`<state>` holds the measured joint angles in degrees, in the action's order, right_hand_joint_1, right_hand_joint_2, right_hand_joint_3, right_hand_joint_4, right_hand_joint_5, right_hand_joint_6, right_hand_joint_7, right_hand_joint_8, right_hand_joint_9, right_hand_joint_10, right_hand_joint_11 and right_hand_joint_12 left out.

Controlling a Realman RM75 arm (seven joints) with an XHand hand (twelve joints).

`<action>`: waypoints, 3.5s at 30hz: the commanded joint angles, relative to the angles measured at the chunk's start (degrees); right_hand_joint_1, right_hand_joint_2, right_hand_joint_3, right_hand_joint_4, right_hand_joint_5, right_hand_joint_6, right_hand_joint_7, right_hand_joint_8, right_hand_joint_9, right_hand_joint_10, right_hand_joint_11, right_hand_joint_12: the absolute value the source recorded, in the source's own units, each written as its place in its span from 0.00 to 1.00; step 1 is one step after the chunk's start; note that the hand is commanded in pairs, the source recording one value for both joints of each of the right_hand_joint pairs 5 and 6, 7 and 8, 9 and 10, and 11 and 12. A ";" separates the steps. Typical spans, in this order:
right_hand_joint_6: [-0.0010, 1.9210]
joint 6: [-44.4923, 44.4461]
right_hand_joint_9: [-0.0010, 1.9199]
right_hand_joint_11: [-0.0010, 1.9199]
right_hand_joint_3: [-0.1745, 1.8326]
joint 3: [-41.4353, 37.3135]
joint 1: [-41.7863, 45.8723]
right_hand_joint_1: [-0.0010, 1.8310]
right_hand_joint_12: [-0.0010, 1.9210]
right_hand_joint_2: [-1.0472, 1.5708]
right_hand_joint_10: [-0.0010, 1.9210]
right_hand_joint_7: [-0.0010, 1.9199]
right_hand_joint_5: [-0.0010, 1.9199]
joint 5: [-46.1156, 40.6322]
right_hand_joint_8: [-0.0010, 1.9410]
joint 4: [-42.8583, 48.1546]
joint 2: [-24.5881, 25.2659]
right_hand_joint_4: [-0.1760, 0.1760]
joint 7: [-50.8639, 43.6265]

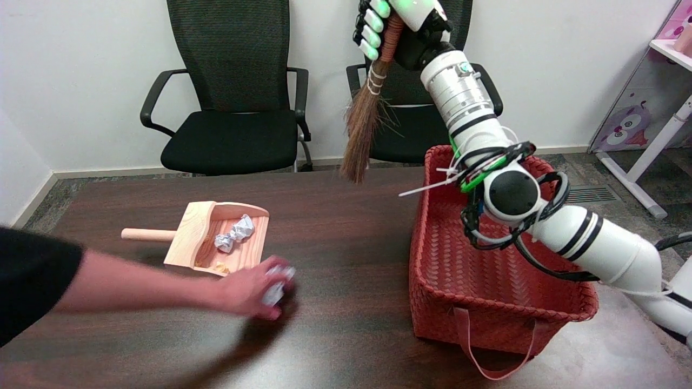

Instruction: Sweep the paper ball into the dustpan.

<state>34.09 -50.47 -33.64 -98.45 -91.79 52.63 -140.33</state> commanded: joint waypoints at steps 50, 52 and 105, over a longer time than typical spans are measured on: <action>1.00 -16.48 1.00 1.00 1.00 9.33 5.67 0.47 1.00 1.00 1.00 1.00 1.00 4.96 0.99 -11.87 -17.26 0.55 -2.32; 1.00 -16.11 1.00 1.00 1.00 10.74 5.23 0.47 1.00 1.00 1.00 1.00 1.00 5.02 0.99 -11.92 -16.57 0.55 -2.40; 1.00 -26.99 1.00 1.00 1.00 8.44 -2.37 0.47 1.00 1.00 1.00 1.00 1.00 25.04 0.99 20.53 20.78 0.55 -6.36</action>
<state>7.79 -38.54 -36.14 -78.52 -83.21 59.90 -146.46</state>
